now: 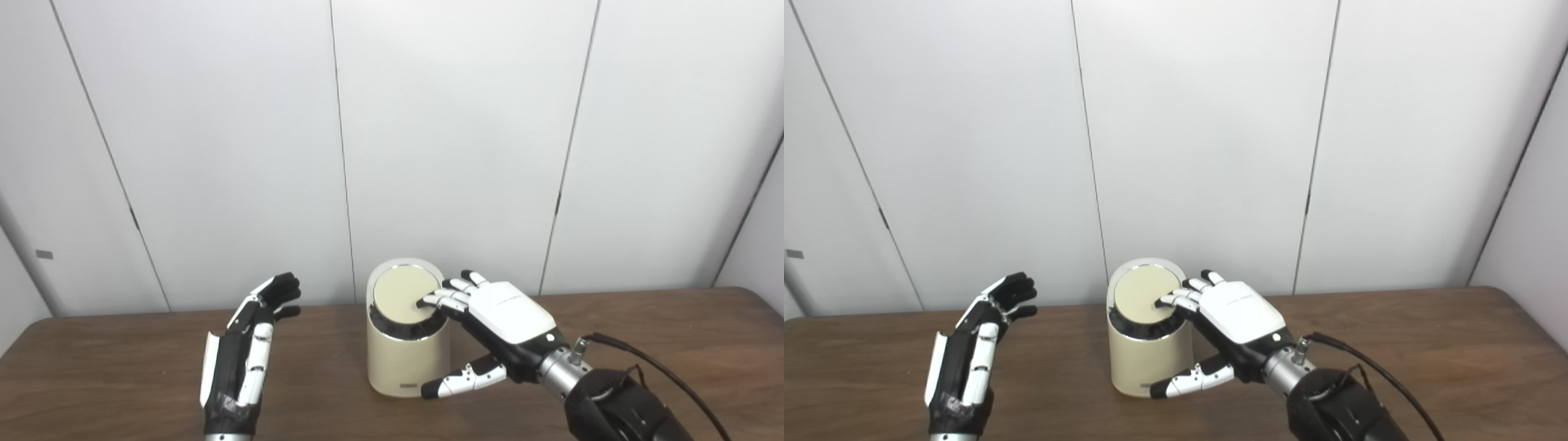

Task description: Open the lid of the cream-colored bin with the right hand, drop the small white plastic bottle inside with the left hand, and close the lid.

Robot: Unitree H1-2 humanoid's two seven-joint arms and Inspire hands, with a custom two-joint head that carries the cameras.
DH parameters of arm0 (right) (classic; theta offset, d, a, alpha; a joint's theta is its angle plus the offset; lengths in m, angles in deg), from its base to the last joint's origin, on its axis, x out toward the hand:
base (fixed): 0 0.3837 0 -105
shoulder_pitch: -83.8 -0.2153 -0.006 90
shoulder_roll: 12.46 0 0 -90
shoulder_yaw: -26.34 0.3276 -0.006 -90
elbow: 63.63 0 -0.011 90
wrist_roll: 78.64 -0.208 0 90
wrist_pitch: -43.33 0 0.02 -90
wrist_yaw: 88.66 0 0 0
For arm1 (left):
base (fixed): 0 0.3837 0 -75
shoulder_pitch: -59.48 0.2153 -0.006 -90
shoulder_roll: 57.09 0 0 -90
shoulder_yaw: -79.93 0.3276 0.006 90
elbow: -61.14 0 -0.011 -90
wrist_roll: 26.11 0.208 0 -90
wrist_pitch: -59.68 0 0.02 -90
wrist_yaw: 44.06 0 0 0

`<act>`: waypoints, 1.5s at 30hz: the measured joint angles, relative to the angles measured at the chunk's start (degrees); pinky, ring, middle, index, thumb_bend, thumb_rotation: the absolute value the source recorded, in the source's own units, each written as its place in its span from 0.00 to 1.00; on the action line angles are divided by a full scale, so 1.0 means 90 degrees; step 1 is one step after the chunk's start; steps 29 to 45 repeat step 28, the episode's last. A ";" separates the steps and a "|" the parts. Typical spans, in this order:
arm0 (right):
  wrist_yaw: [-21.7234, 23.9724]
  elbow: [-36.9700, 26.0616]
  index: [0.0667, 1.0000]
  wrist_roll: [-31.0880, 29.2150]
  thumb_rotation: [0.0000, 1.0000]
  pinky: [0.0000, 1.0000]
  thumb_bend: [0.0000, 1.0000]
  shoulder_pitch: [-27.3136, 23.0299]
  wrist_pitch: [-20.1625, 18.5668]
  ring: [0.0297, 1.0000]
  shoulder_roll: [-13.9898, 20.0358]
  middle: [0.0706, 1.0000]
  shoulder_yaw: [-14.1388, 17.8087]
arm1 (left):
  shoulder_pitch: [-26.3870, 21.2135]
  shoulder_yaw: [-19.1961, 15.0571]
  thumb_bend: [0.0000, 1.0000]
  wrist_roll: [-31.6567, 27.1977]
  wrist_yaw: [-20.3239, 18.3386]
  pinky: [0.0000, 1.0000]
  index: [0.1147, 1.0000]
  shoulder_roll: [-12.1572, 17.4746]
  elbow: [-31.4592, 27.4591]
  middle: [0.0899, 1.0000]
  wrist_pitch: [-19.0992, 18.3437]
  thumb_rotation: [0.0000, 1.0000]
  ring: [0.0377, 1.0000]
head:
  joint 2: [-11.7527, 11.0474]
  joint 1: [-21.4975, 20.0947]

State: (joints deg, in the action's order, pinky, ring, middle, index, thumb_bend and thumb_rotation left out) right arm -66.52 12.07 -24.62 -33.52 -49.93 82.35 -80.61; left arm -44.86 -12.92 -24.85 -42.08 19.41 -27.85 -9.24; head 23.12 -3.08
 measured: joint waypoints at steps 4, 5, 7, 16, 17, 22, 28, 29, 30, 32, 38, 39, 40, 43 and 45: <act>0.0000 0.0003 0.87 -0.0007 0.84 1.00 0.78 0.0000 0.0004 0.95 -0.0010 0.88 0.0004 | 0.0000 0.0000 0.27 -0.0001 0.0002 0.72 0.77 -0.0011 0.0000 0.78 0.0000 0.82 0.78 | -0.0020 0.0010; 0.0000 0.0004 0.88 -0.0011 0.84 1.00 0.77 0.0000 0.0004 0.95 -0.0010 0.90 0.0012 | 0.0000 0.0000 0.27 -0.0003 0.0002 0.72 0.77 -0.0014 0.0000 0.78 0.0000 0.82 0.78 | -0.0020 0.0010; -0.0029 0.0007 0.90 -0.0031 0.81 0.98 0.78 0.0006 0.0007 0.94 -0.0019 0.92 0.0046 | 0.0000 0.0000 0.27 -0.0006 0.0002 0.72 0.77 -0.0025 0.0000 0.78 0.0000 0.81 0.78 | -0.0029 0.0019; -0.1095 0.0025 0.98 -0.2271 0.89 0.84 0.82 0.0776 0.0156 0.94 -0.0874 0.98 0.1366 | -0.0001 -0.0009 0.39 -0.0008 0.0003 0.75 0.80 -0.0052 0.0001 0.81 0.0004 0.73 0.81 | -0.0020 0.0068; -0.1240 0.0083 0.98 -0.2650 0.92 0.85 0.77 0.0901 0.0292 0.94 -0.0948 0.97 0.1508 | -0.0001 -0.0013 0.38 -0.0009 0.0003 0.75 0.80 -0.0052 0.0000 0.81 0.0004 0.74 0.81 | -0.0020 0.0059; -0.1718 0.0584 0.94 -0.3984 1.00 0.92 0.43 0.1354 0.1097 0.95 -0.1020 0.95 0.1957 | -0.0001 -0.0102 0.34 -0.0142 0.0017 0.75 0.80 -0.0052 0.0001 0.81 0.0003 0.81 0.80 | -0.0058 0.0029; -0.1972 0.1290 0.90 -0.4948 1.00 0.96 0.29 0.1524 0.2029 0.95 -0.1169 0.93 0.2109 | -0.0001 -0.0164 0.24 -0.0239 0.0006 0.74 0.79 -0.0028 0.0022 0.80 0.0013 0.82 0.80 | -0.0059 0.0019; -0.1972 0.1290 0.90 -0.4948 1.00 0.96 0.29 0.1524 0.2029 0.95 -0.1169 0.93 0.2109 | -0.0001 -0.0164 0.24 -0.0239 0.0006 0.74 0.79 -0.0028 0.0022 0.80 0.0013 0.82 0.80 | -0.0059 0.0019; -0.1972 0.1290 0.90 -0.4948 1.00 0.96 0.29 0.1524 0.2029 0.95 -0.1169 0.93 0.2109 | -0.0001 -0.0164 0.24 -0.0239 0.0006 0.74 0.79 -0.0028 0.0022 0.80 0.0013 0.82 0.80 | -0.0059 0.0019; -0.1972 0.1290 0.90 -0.4948 1.00 0.96 0.29 0.1524 0.2029 0.95 -0.1169 0.93 0.2109 | -0.0001 -0.0164 0.24 -0.0239 0.0006 0.74 0.79 -0.0028 0.0022 0.80 0.0013 0.82 0.80 | -0.0059 0.0019; -0.1972 0.1290 0.90 -0.4948 1.00 0.96 0.29 0.1524 0.2029 0.95 -0.1169 0.93 0.2109 | -0.0001 -0.0164 0.24 -0.0239 0.0006 0.74 0.79 -0.0028 0.0022 0.80 0.0013 0.82 0.80 | -0.0059 0.0019; -0.1972 0.1290 0.90 -0.4948 1.00 0.96 0.29 0.1524 0.2029 0.95 -0.1169 0.93 0.2109 | -0.0001 -0.0164 0.24 -0.0239 0.0006 0.74 0.79 -0.0028 0.0022 0.80 0.0013 0.82 0.80 | -0.0059 0.0019; -0.1972 0.1290 0.90 -0.4948 1.00 0.96 0.29 0.1524 0.2029 0.95 -0.1169 0.93 0.2109 | -0.0001 -0.0164 0.24 -0.0239 0.0006 0.74 0.79 -0.0028 0.0022 0.80 0.0013 0.82 0.80 | -0.0059 0.0019; -0.1972 0.1290 0.90 -0.4948 1.00 0.96 0.29 0.1524 0.2029 0.95 -0.1169 0.93 0.2109 | -0.0001 -0.0164 0.24 -0.0239 0.0006 0.74 0.79 -0.0028 0.0022 0.80 0.0013 0.82 0.80 | -0.0059 0.0019; -0.1972 0.1290 0.90 -0.4948 1.00 0.96 0.29 0.1524 0.2029 0.95 -0.1169 0.93 0.2109 | -0.0001 -0.0164 0.24 -0.0239 0.0006 0.74 0.79 -0.0028 0.0022 0.80 0.0013 0.82 0.80 | -0.0059 0.0019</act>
